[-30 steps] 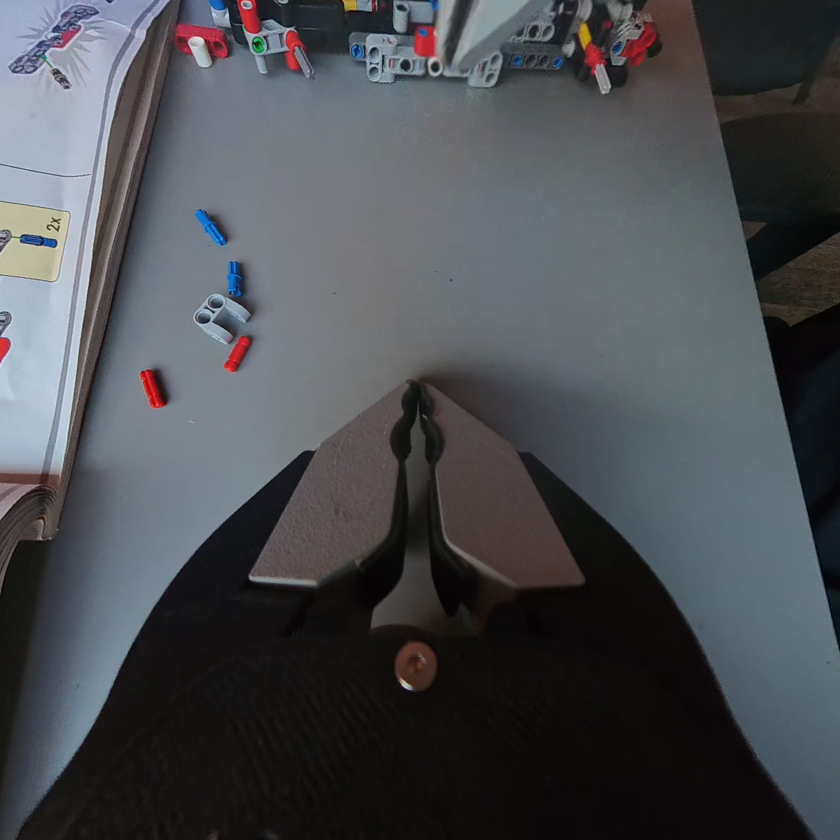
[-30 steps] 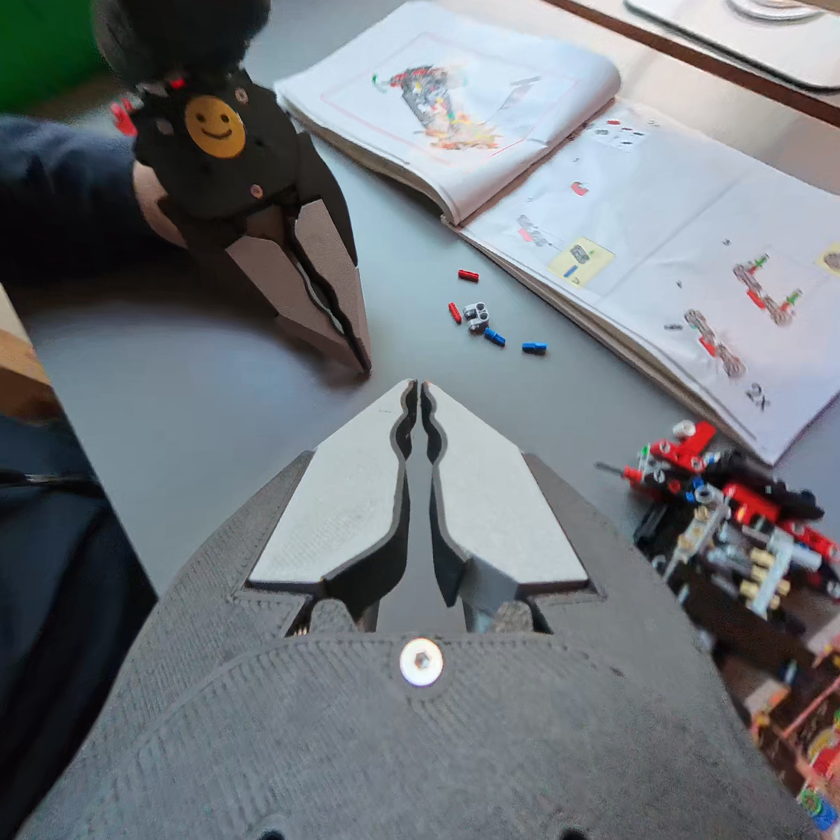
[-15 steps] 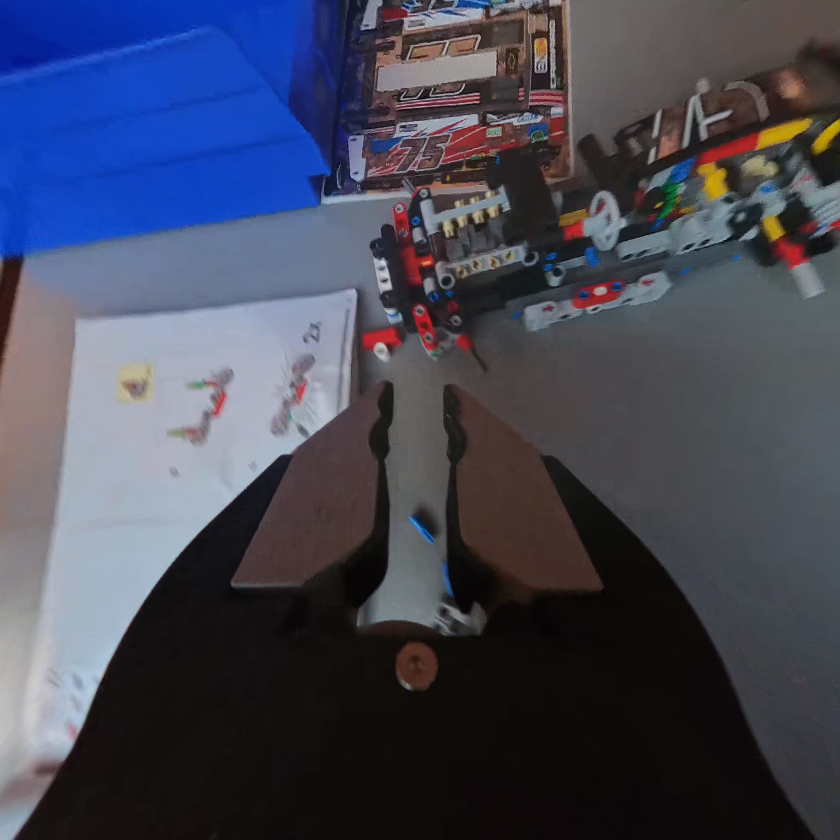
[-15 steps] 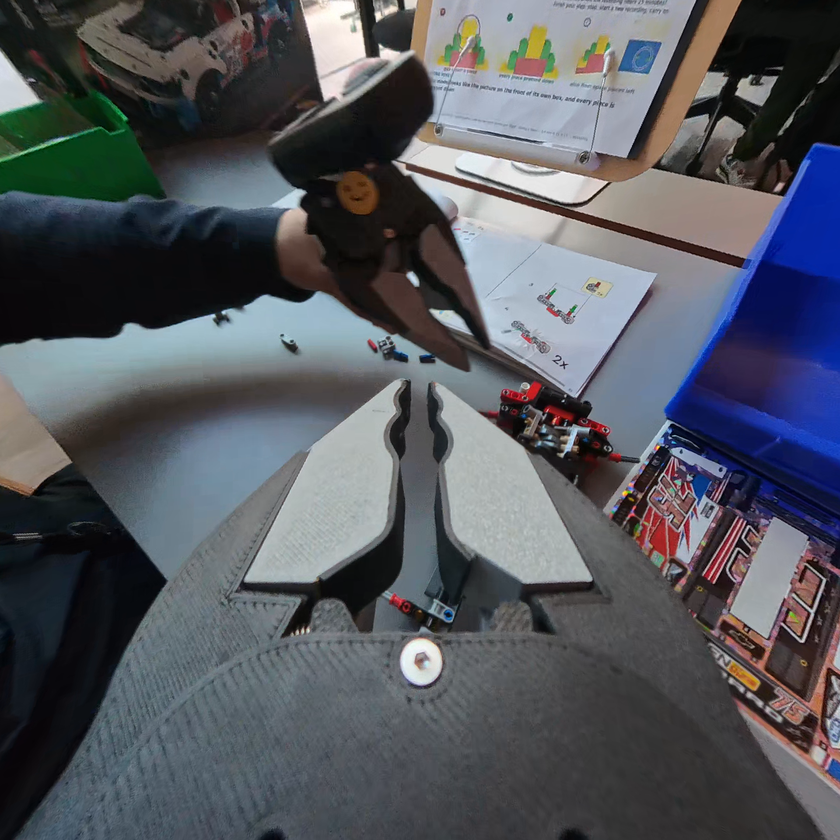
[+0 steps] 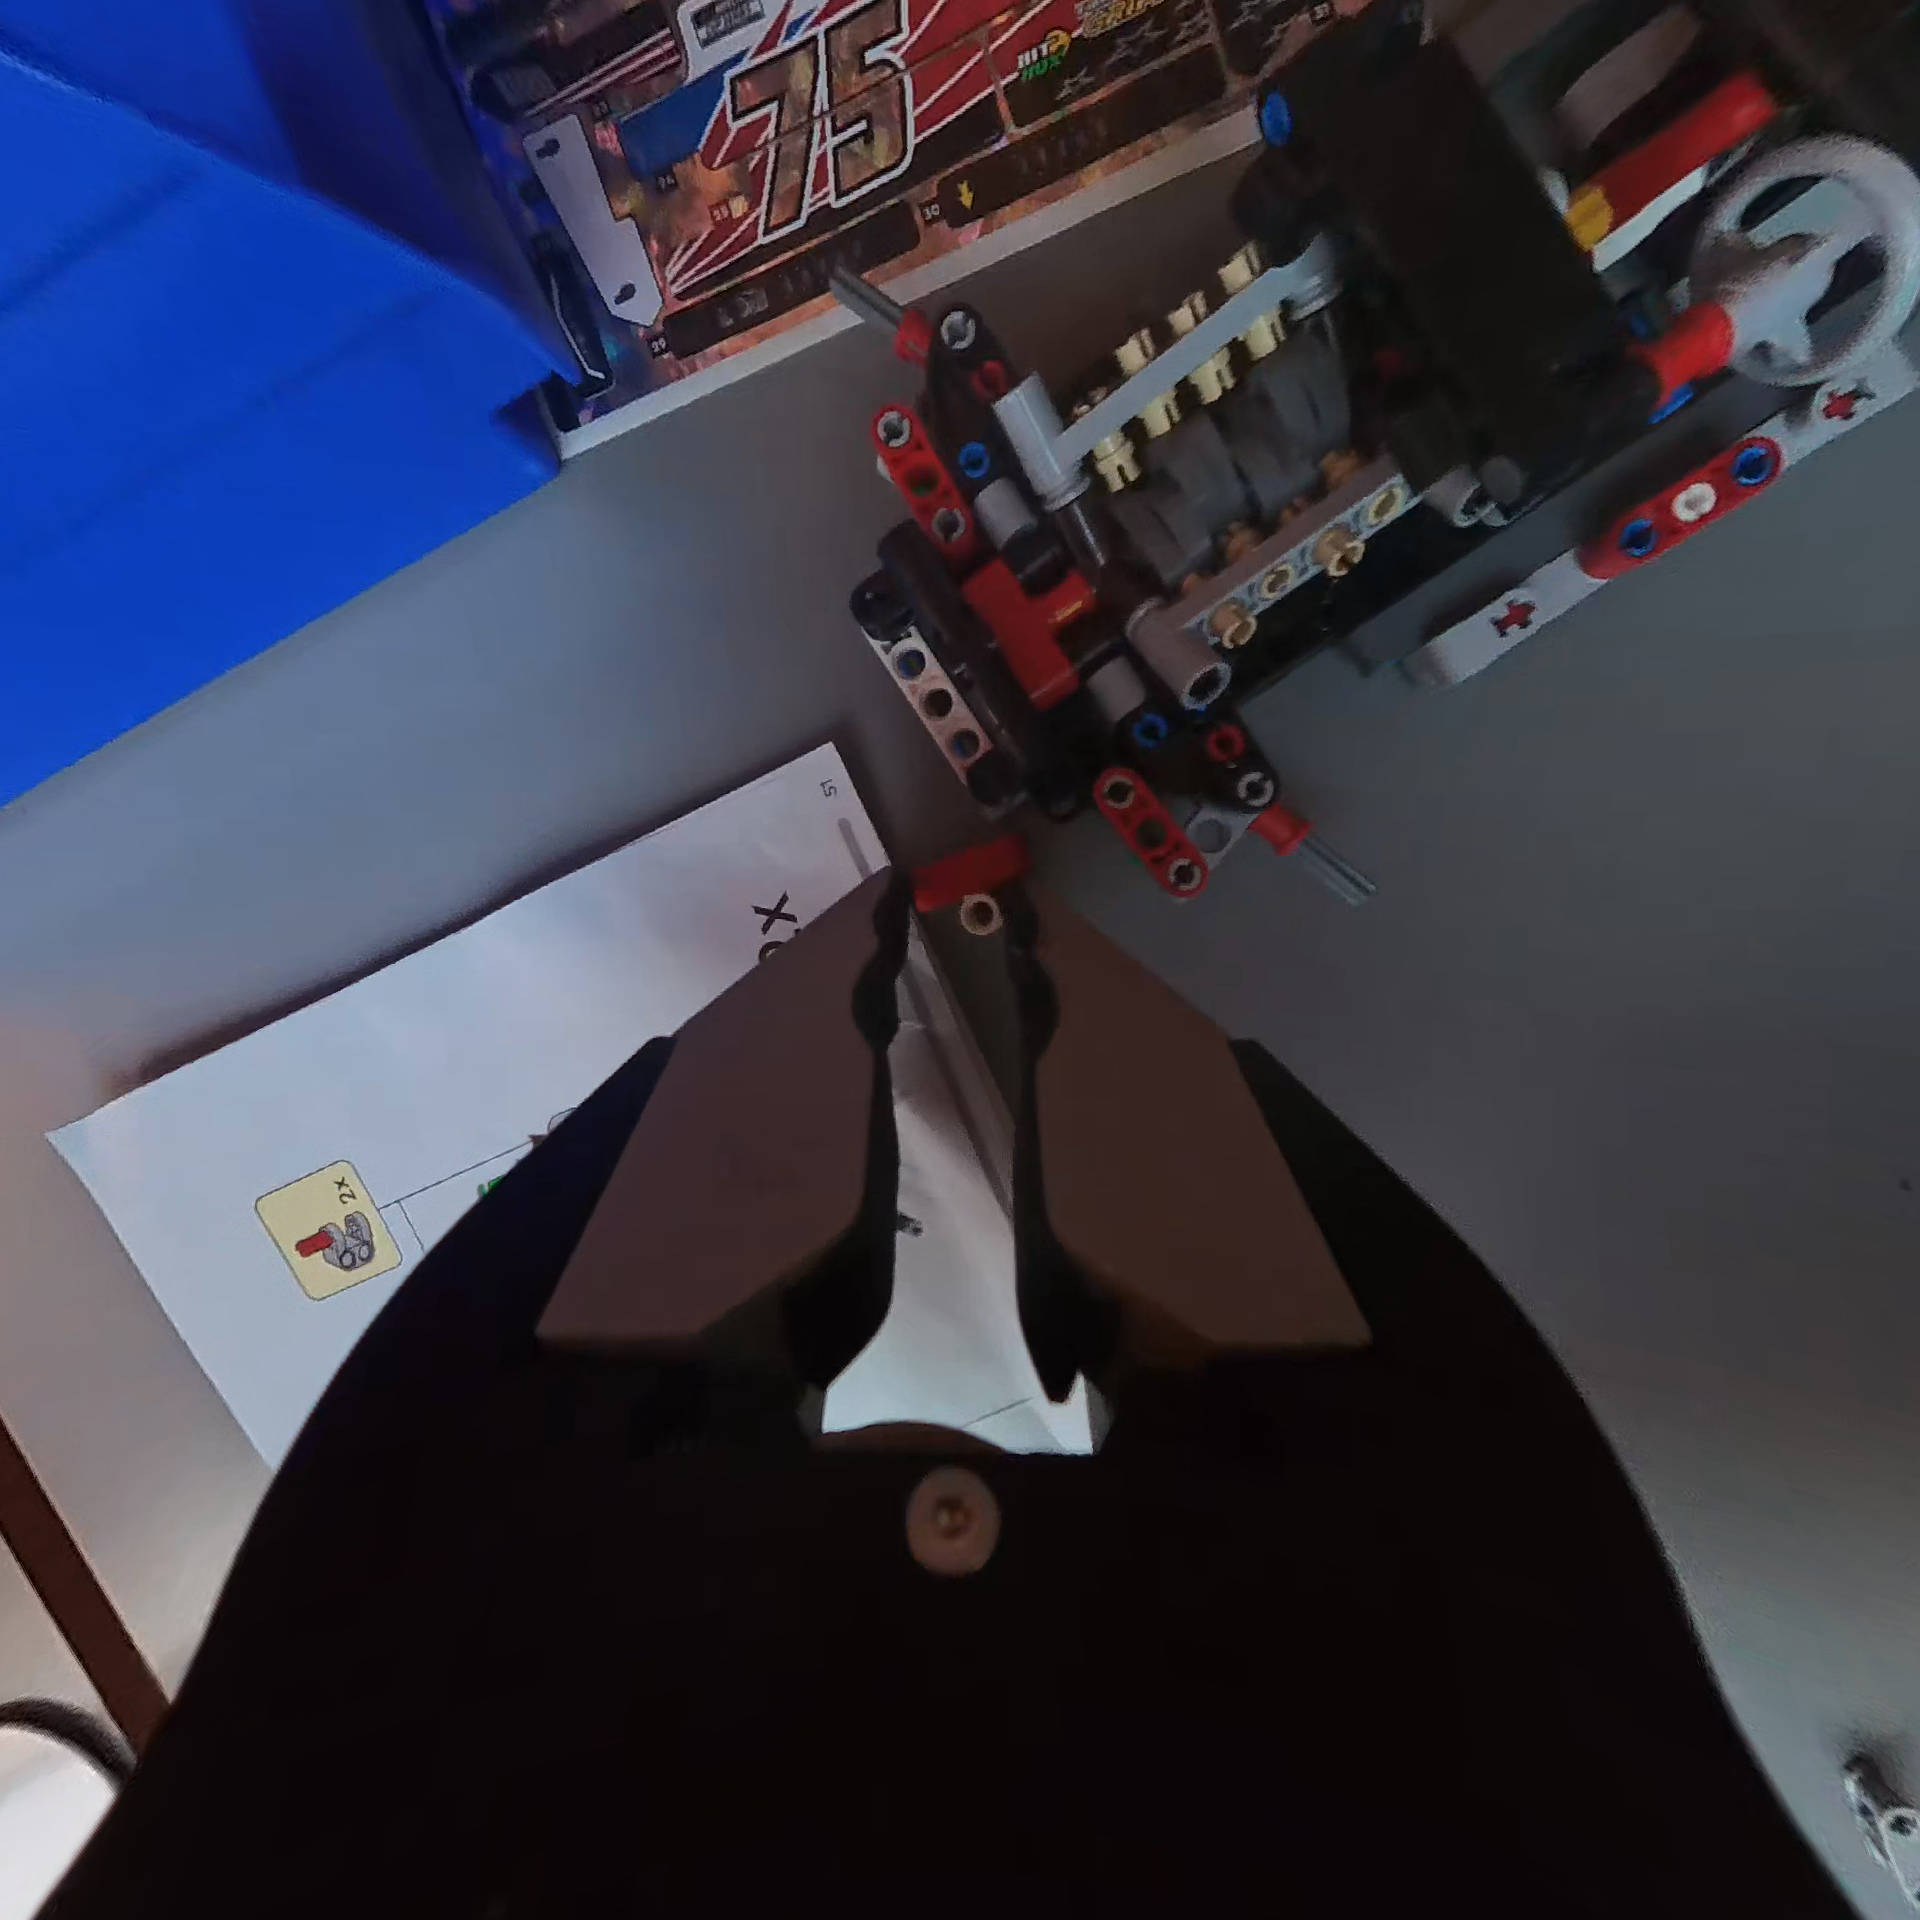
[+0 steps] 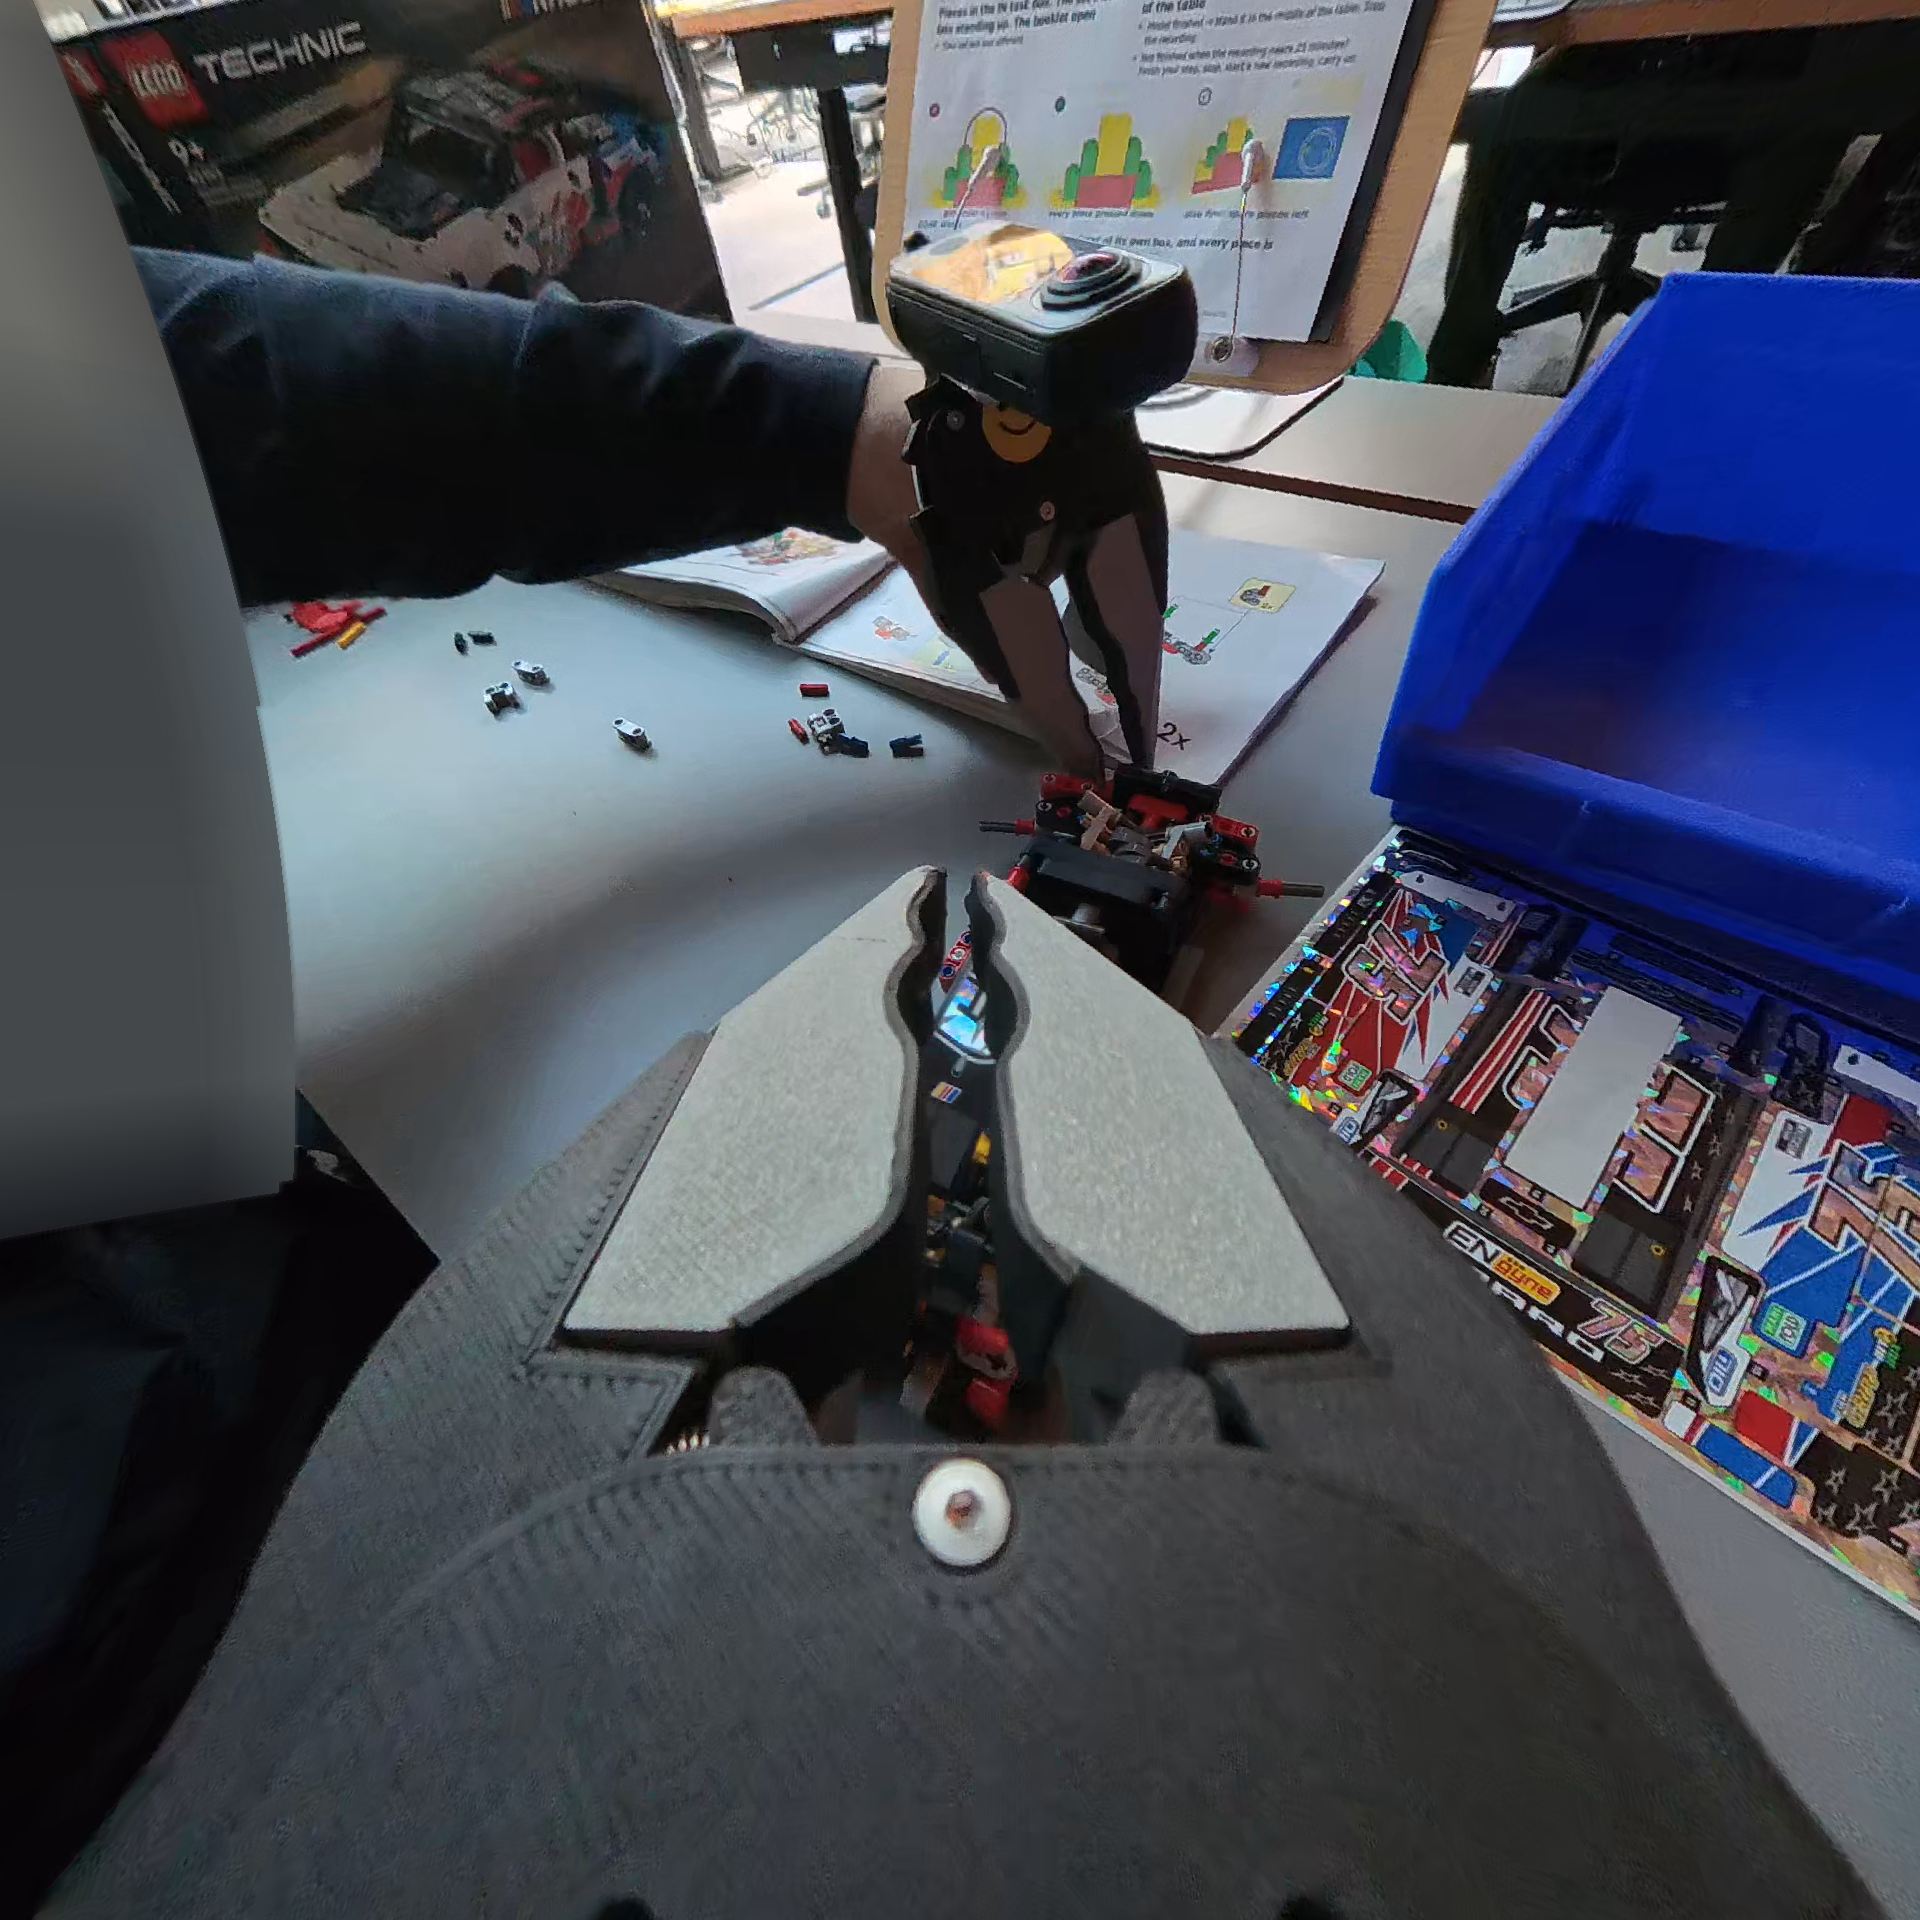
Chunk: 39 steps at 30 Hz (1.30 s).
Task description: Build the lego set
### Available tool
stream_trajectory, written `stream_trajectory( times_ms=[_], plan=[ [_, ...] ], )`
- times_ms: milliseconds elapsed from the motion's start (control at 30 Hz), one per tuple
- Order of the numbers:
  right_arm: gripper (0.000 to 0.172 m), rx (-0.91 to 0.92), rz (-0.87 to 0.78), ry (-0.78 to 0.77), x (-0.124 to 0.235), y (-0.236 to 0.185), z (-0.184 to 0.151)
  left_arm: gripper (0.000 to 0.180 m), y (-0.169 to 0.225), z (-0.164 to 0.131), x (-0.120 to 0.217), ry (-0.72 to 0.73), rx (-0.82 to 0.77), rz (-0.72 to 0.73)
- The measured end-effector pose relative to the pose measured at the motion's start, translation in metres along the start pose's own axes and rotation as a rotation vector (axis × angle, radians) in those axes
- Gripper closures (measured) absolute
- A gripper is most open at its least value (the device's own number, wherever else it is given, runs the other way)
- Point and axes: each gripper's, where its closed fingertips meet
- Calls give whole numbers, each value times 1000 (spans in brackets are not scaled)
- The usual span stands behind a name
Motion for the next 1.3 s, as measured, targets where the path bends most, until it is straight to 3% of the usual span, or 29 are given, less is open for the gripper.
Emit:
stream_trajectory(
  times_ms=[167, 333, 433, 533, 667, 867, 1000, 1167, 1233, 1300],
  plan=[
    [169, 13, 29, 7, 2, -3, -6, 166, 11, -6, 7, -8, 66, 16],
    [155, 139, 26, -80, -27, -19, -10, 166, 33, -29, 42, -17, 158, 127],
    [145, 249, 90, -135, -66, -52, -9, 166, 66, -33, 74, 49, 444, 77],
    [146, 364, 124, -218, -116, -81, -23, 166, 116, -19, 106, 219, 860, -185],
    [144, 531, 149, -362, -175, -107, -53, 166, 165, -40, 126, 230, 1071, -354],
    [149, 669, 281, -433, -217, -153, -73, 166, 220, -78, 134, 100, 1112, -445],
    [165, 681, 327, -470, -230, -166, -85, 166, 228, -82, 141, 106, 1110, -464],
    [167, 600, 347, -460, -237, -166, -88, 163, 226, -87, 142, 127, 1108, -448],
    [167, 486, 363, -452, -239, -160, -89, 163, 221, -93, 146, 160, 1065, -387],
    [167, 339, 407, -427, -238, -156, -85, 158, 217, -109, 145, 149, 916, -211]
  ],
)
Point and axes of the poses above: each gripper's, where its closed fingertips meet, x back along the fingers, z out of its top, y = z × x across the jaws, and after that the axes turned 11 degrees about z, right-handed
